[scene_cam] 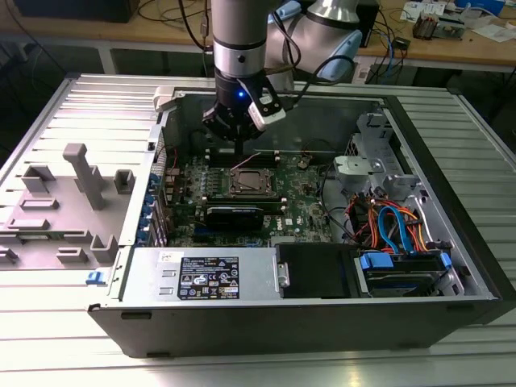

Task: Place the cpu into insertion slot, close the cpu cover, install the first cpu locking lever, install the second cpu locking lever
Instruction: 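Install the first cpu locking lever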

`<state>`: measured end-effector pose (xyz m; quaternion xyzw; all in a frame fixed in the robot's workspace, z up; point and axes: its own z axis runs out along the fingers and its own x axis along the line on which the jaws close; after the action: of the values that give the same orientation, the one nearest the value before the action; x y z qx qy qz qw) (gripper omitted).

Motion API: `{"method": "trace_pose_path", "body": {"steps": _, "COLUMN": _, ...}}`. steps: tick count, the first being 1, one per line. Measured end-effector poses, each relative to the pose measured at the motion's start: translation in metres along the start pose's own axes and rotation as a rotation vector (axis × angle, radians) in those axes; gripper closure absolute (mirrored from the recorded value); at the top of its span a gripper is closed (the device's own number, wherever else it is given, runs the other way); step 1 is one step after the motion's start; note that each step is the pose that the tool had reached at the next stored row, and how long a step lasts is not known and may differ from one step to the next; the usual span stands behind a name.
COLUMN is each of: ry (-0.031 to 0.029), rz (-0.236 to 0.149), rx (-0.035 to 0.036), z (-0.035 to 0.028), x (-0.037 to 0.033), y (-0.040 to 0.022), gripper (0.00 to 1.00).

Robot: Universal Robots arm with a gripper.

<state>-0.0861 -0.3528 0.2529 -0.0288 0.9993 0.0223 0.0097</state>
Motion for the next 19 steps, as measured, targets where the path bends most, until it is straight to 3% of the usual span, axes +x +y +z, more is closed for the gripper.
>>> {"method": "trace_pose_path", "body": {"steps": 14, "ry": -0.0001, "rz": 0.001, "rx": 0.0, "z": 0.0002, "x": -0.0024, "y": -0.0001, "gripper": 0.89}}
{"method": "trace_pose_path", "body": {"steps": 17, "ry": -0.0002, "rz": 0.001, "rx": -0.0001, "z": 0.0009, "x": -0.0046, "y": -0.0002, "gripper": 0.89}}
{"method": "trace_pose_path", "body": {"steps": 19, "ry": -0.0001, "rz": 0.002, "rx": -0.0001, "z": 0.0028, "x": -0.01, "y": -0.0006, "gripper": 0.89}}
